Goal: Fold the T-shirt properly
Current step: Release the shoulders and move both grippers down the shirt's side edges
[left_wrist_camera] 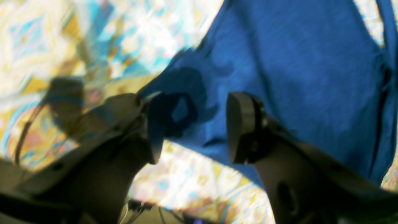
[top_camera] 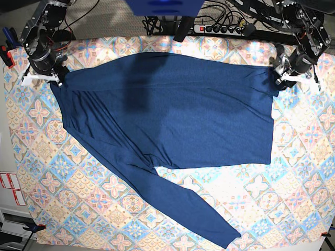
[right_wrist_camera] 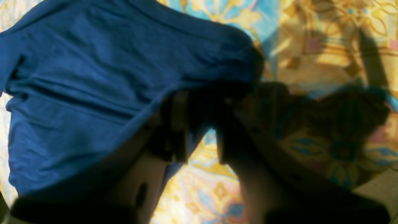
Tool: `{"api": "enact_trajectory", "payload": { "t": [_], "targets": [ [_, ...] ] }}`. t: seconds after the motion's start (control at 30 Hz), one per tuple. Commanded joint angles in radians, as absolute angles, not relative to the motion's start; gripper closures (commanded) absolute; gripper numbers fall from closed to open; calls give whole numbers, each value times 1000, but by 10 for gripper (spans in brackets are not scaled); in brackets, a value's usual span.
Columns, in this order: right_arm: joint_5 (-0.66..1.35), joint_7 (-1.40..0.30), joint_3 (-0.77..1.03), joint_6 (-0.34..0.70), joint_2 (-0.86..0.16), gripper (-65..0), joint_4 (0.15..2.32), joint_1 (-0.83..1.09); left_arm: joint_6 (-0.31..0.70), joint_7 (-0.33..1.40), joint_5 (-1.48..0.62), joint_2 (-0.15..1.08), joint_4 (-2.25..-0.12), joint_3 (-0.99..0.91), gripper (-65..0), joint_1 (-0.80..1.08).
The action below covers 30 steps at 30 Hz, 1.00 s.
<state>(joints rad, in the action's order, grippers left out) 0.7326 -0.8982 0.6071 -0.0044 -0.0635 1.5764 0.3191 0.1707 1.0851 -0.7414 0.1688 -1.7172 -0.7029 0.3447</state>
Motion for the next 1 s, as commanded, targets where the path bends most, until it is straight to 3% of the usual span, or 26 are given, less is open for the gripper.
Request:
{"api": "enact_trajectory", "payload": {
  "t": [0.0, 0.1, 0.47, 0.73, 0.97],
  "targets": [
    [740, -881, 610, 4, -76, -144, 1593, 305, 176, 1075, -751, 183, -1736, -708, -305, 334],
    [742, -881, 607, 4, -76, -146, 1593, 280, 176, 1076, -751, 183, -1736, -708, -305, 306],
    [742, -881, 604, 5, -76, -250, 1593, 189, 176, 1075, -748, 188, -1736, -711, -305, 211],
    [740, -881, 363, 5, -151, -248, 1567, 30, 173, 1075, -704, 189, -1725, -711, -305, 33],
    [654, -875, 174, 5, -199, -248, 1426, -117, 174, 1069, -568, 194, -1474, -710, -308, -179]
  ]
}}
